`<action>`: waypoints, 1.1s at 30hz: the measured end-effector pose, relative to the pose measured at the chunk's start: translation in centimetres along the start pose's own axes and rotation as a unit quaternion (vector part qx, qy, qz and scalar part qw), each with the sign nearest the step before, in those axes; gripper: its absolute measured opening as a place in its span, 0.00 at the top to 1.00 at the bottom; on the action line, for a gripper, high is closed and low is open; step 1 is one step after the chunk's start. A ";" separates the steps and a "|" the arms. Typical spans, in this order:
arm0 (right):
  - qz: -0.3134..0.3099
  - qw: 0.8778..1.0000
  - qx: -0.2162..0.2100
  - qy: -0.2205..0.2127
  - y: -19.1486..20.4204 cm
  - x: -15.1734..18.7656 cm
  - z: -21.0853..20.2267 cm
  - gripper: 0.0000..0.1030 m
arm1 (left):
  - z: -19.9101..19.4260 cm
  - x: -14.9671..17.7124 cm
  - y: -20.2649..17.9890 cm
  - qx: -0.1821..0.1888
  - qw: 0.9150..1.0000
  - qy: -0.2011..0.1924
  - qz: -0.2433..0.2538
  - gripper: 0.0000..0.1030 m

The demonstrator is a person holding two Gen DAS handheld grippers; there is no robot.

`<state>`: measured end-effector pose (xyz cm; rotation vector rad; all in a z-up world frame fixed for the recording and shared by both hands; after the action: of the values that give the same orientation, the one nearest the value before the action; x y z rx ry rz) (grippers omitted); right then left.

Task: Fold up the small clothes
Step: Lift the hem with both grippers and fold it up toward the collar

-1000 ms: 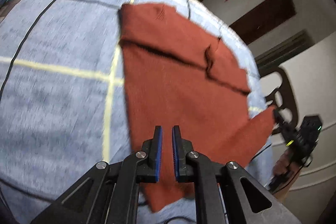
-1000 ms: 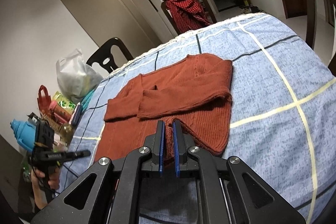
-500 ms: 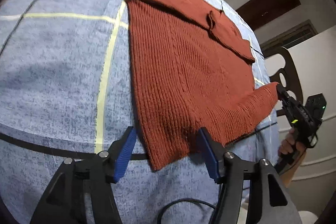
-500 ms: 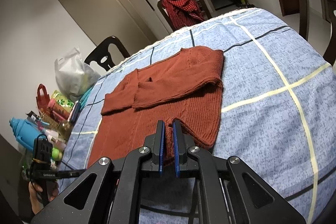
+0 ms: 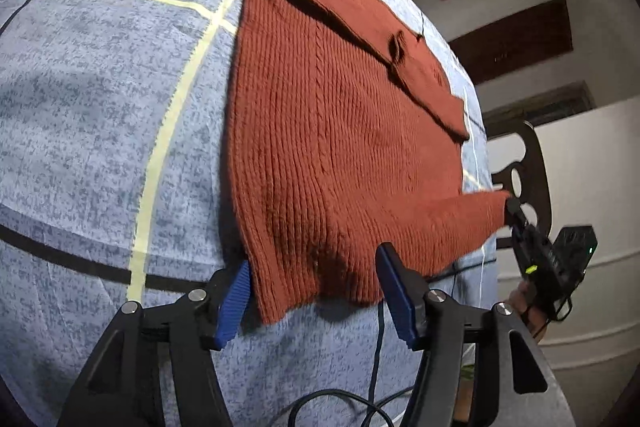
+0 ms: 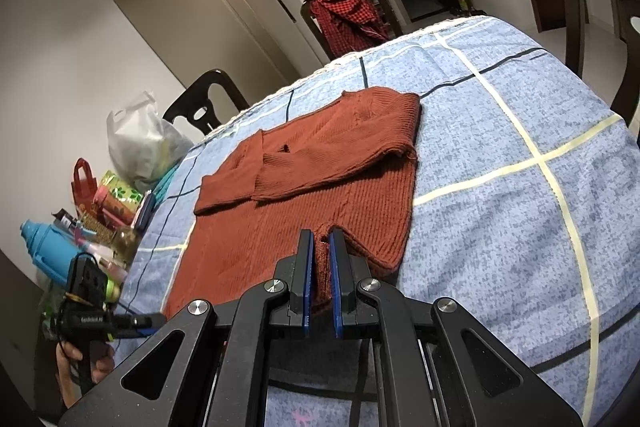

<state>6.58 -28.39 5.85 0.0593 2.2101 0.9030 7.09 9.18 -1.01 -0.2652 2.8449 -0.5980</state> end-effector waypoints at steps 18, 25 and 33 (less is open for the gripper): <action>0.006 1.000 -0.003 -0.007 -0.3 -0.6 -0.2 0.92 | -2.7 -1.8 -1.1 -0.004 0.998 -0.052 0.039 0.91; 0.004 1.000 -0.003 -0.016 -0.1 -2.0 -0.4 0.92 | -4.9 -4.6 -1.8 0.024 0.995 -0.089 0.045 0.91; 0.002 1.000 -0.007 -0.023 0.2 -4.8 0.7 0.92 | -5.7 -8.6 -2.8 0.026 0.990 -0.126 0.052 0.91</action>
<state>10.48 -29.25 8.59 0.0769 2.1612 0.9101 14.25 10.72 6.76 -0.1696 2.5778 -0.5724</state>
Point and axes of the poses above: each gripper's, at about its wrist camera, not at the fingertips, and z roughly the way its jaws point, y to its left, x to its underside, the point moved 3 cm from there along z, roughly the way its jaws point, and after that the axes turned 14 degrees about -x, right-handed, at the moved point
